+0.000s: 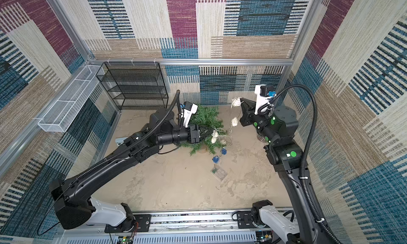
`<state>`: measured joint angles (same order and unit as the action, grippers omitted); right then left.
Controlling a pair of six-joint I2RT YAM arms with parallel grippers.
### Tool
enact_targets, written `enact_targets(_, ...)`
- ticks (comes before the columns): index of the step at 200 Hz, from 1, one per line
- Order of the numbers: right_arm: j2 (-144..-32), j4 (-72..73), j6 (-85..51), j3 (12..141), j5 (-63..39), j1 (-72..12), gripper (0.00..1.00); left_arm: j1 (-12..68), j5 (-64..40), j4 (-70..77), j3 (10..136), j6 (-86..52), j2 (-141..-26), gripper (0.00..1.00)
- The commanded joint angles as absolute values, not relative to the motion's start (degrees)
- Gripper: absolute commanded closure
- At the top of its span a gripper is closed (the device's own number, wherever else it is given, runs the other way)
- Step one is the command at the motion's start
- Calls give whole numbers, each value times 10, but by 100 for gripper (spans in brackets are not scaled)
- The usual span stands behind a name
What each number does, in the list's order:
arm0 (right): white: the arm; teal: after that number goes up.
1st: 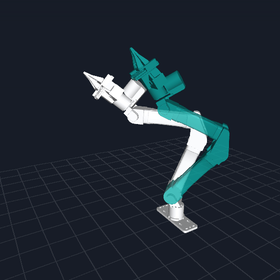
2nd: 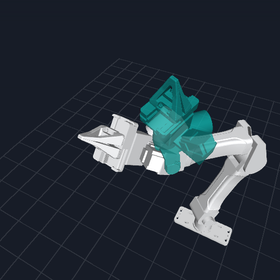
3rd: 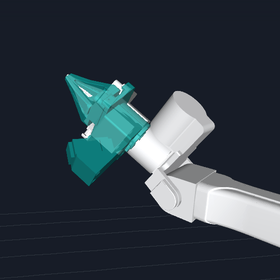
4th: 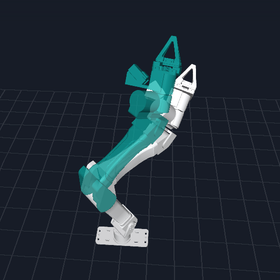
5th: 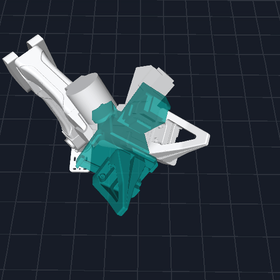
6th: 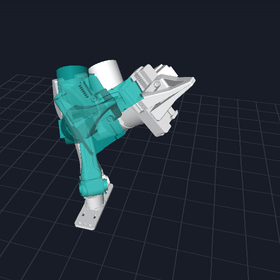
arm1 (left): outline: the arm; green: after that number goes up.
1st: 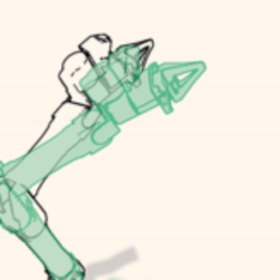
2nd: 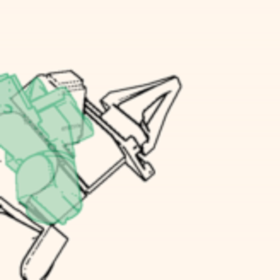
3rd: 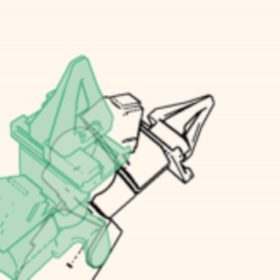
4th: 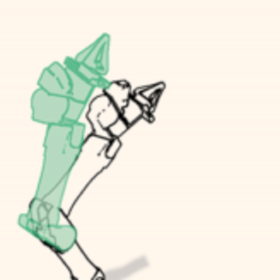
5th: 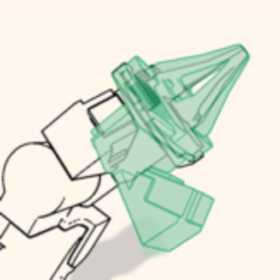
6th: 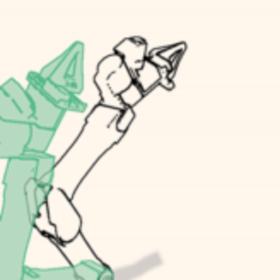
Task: Remove string lights from the small christmas tree
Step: Remove the light string from the Christmas tree.
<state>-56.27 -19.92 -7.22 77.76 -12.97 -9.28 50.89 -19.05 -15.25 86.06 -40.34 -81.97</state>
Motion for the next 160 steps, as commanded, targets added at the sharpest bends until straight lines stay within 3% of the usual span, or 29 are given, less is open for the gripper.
enact_targets(1,-571,-202,-70,806,-135,-59,100,513,-209,-123,860,-416,-824,41)
enact_targets(43,-597,-169,-92,836,-184,15,100,513,-135,-217,902,-334,-797,20)
enact_targets(98,-665,-134,-108,885,-215,65,100,498,-69,-332,981,-244,-783,17)
enact_targets(160,-760,-99,-146,976,-259,118,100,414,-87,-400,1027,-229,-780,15)
